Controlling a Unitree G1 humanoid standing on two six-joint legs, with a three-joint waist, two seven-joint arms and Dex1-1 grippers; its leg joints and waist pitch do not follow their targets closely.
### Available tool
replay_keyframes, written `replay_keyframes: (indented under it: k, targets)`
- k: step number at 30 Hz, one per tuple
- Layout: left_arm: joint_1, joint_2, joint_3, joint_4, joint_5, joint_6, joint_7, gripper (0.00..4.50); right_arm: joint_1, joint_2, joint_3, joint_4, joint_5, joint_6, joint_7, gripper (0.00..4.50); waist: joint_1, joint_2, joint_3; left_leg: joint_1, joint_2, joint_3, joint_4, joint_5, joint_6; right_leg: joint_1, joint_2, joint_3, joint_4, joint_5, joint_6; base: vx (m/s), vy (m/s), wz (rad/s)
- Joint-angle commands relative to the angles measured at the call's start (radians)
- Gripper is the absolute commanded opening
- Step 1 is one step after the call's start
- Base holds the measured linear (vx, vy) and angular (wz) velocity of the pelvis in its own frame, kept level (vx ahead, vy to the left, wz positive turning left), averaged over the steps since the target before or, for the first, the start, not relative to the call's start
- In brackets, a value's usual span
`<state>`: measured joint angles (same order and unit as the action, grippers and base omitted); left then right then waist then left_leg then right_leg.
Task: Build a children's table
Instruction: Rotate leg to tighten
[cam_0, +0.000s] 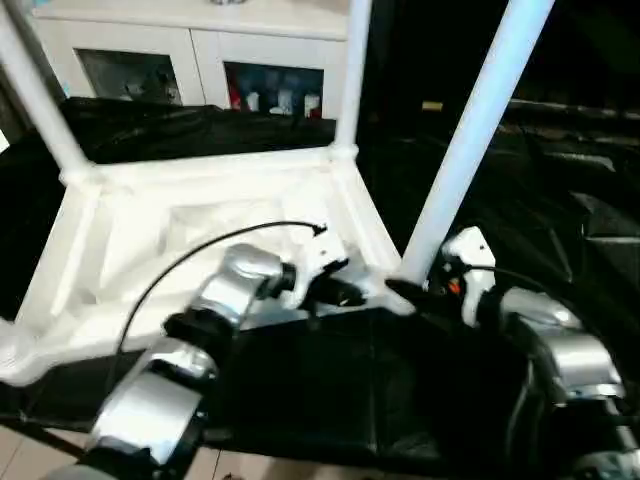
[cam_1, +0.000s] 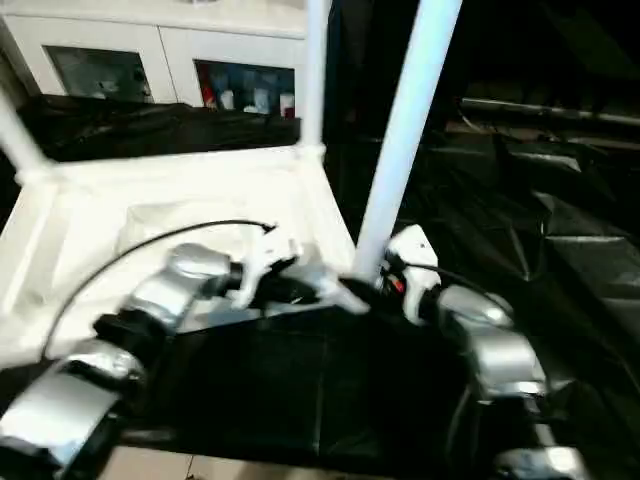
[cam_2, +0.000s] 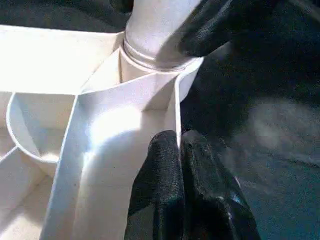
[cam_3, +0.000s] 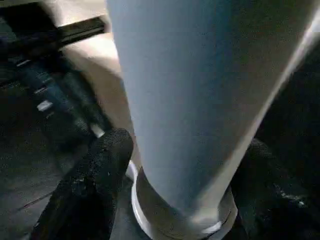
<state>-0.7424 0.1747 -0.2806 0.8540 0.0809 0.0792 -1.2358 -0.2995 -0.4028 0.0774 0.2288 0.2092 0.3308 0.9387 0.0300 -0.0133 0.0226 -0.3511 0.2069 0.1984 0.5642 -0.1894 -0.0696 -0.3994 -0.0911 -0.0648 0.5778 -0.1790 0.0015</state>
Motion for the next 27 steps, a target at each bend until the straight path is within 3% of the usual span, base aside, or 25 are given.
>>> replay_keyframes:
  k: [1, 9, 16, 20, 23, 25, 27]
  targets:
    - [0.03, -0.001, -0.064, 0.005, 0.023, 0.009, -0.06, 0.0, 0.015, 0.008, 0.079, -0.054, 0.047, 0.027, 0.096, 3.01, 0.001, -0.01, -0.041, -0.001, 0.028, -0.009, -0.055, -0.182, 0.106, 0.049, -0.05, 0.039, -0.059, -0.134, -0.254, 0.0, 0.0, 0.0]
    - [0.05, 0.06, -0.071, -0.052, -0.008, 0.023, -0.197, 0.0, 0.036, -0.089, 0.104, -0.106, 0.076, 0.082, 0.242, 2.89, 0.014, -0.008, -0.039, 0.003, 0.032, -0.006, -0.058, -0.222, 0.069, 0.047, -0.049, 0.039, -0.06, -0.192, -0.246, 0.0, 0.0, 0.0]
    - [0.053, 0.069, -0.066, -0.066, -0.011, 0.031, -0.204, 0.0, 0.034, -0.109, 0.117, -0.107, 0.077, 0.087, 0.263, 2.35, 0.019, -0.009, -0.043, 0.003, 0.03, -0.005, -0.054, -0.175, 0.079, 0.05, -0.048, 0.039, -0.052, -0.128, -0.258, 0.0, 0.0, 0.0]
    - [0.057, 0.074, -0.066, -0.075, -0.013, 0.034, -0.2, 0.0, 0.035, -0.106, 0.121, -0.111, 0.084, 0.096, 0.27, 2.21, 0.022, -0.011, -0.042, 0.003, 0.03, -0.006, -0.054, -0.18, 0.077, 0.05, -0.049, 0.038, -0.054, -0.15, -0.253, 0.0, 0.0, 0.0]
    - [0.051, 0.068, -0.06, -0.061, -0.004, 0.023, -0.154, 0.0, 0.039, -0.096, 0.118, -0.114, 0.097, 0.103, 0.277, 2.15, 0.023, -0.011, -0.042, 0.003, 0.03, -0.006, -0.054, -0.181, 0.074, 0.05, -0.049, 0.039, -0.054, -0.155, -0.249, 0.0, 0.0, 0.0]
    - [0.033, 0.041, -0.035, -0.022, 0.009, 0.014, -0.041, 0.0, 0.051, -0.062, 0.105, -0.109, 0.093, 0.081, 0.228, 2.14, 0.024, -0.012, -0.042, 0.002, 0.029, -0.006, -0.053, -0.182, 0.075, 0.05, -0.049, 0.039, -0.055, -0.157, -0.248, 0.0, 0.0, 0.0]
    - [0.013, 0.007, -0.006, 0.015, 0.016, 0.023, 0.084, 0.0, 0.053, 0.0, 0.08, -0.067, 0.057, 0.059, 0.093, 2.13, 0.023, -0.012, -0.039, 0.008, 0.028, -0.005, -0.054, -0.21, 0.059, 0.04, -0.05, 0.04, -0.063, -0.209, -0.236, 0.0, 0.0, 0.0]
